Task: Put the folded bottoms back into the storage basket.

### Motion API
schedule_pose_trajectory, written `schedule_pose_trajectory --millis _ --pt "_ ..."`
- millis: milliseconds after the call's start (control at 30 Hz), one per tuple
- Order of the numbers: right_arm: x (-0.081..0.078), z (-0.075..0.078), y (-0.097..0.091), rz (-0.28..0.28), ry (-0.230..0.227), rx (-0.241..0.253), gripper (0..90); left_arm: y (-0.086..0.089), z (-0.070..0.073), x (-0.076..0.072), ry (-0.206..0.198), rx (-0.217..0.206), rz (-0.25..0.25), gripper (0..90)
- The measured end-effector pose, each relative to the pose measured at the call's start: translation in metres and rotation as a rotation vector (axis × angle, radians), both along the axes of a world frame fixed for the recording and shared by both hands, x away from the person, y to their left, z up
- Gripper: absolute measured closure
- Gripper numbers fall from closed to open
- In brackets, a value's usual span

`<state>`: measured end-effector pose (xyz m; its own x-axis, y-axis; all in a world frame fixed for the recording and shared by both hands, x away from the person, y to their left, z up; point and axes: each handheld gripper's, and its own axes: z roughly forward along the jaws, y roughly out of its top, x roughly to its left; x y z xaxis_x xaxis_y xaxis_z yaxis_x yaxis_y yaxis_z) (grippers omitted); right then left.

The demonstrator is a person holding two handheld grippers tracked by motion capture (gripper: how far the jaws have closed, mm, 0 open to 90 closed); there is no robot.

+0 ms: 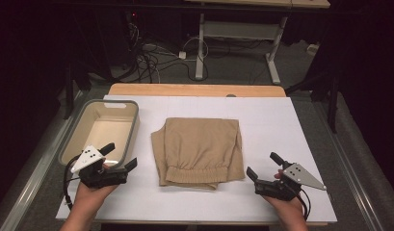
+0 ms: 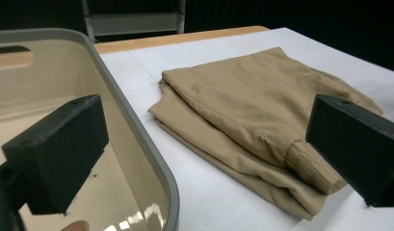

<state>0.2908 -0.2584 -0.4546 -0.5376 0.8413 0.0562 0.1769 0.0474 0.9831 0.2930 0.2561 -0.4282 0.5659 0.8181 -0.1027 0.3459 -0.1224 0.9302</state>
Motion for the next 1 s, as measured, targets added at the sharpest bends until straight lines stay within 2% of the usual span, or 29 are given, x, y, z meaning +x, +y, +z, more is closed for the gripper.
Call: schedule_pose_trajectory --millis 67,267,367,467,567,700,733,767,800,867,900,933,967,1000 --pt "0.0 0.0 0.0 -0.003 0.003 -0.011 0.2 -0.002 -0.001 0.0 -0.007 0.013 -0.006 1.0" --pt "-0.003 -0.002 0.002 -0.003 0.0 -0.044 0.2 -0.004 0.0 0.0 -0.012 0.016 -0.012 1.0" --pt "-0.002 -0.001 0.002 -0.003 -0.002 -0.055 0.2 -0.007 -0.001 0.0 -0.015 0.034 -0.015 1.0" --pt "-0.003 0.001 0.003 -0.008 -0.007 -0.058 0.2 -0.007 0.0 -0.001 -0.013 0.021 -0.017 1.0" --pt "-0.004 0.003 0.005 -0.021 0.016 -0.079 0.3 -0.009 0.001 -0.002 -0.018 0.012 -0.033 1.0" --pt "-0.002 0.002 0.009 -0.011 0.027 -0.1 1.7 -0.018 0.005 -0.007 -0.04 0.014 -0.069 1.0" --pt "-0.001 0.002 0.01 -0.004 0.031 -0.099 2.1 -0.023 0.006 -0.009 -0.059 0.011 -0.084 1.0" --pt "0.0 0.0 0.014 0.003 0.058 -0.115 3.5 -0.035 0.008 -0.014 -0.086 0.027 -0.123 1.1" --pt "0.001 -0.001 0.016 0.005 0.075 -0.124 4.2 -0.042 0.008 -0.016 -0.088 0.035 -0.147 1.1" --pt "0.003 -0.003 0.02 0.013 0.104 -0.148 5.7 -0.056 0.006 -0.018 -0.079 0.048 -0.206 1.1" --pt "0.004 -0.005 0.022 0.014 0.126 -0.163 8.0 -0.056 0.006 -0.018 -0.079 0.048 -0.206 1.1" --pt "0.004 -0.005 0.022 0.014 0.126 -0.163 8.0 -0.063 0.004 -0.019 -0.07 0.064 -0.227 1.1" --pt "0.008 -0.007 0.026 0.012 0.178 -0.192 12.1 -0.076 -0.004 -0.019 -0.023 0.112 -0.26 1.1" --pt "0.008 -0.007 0.026 0.012 0.178 -0.192 12.1 -0.076 -0.004 -0.019 -0.023 0.112 -0.26 1.1"
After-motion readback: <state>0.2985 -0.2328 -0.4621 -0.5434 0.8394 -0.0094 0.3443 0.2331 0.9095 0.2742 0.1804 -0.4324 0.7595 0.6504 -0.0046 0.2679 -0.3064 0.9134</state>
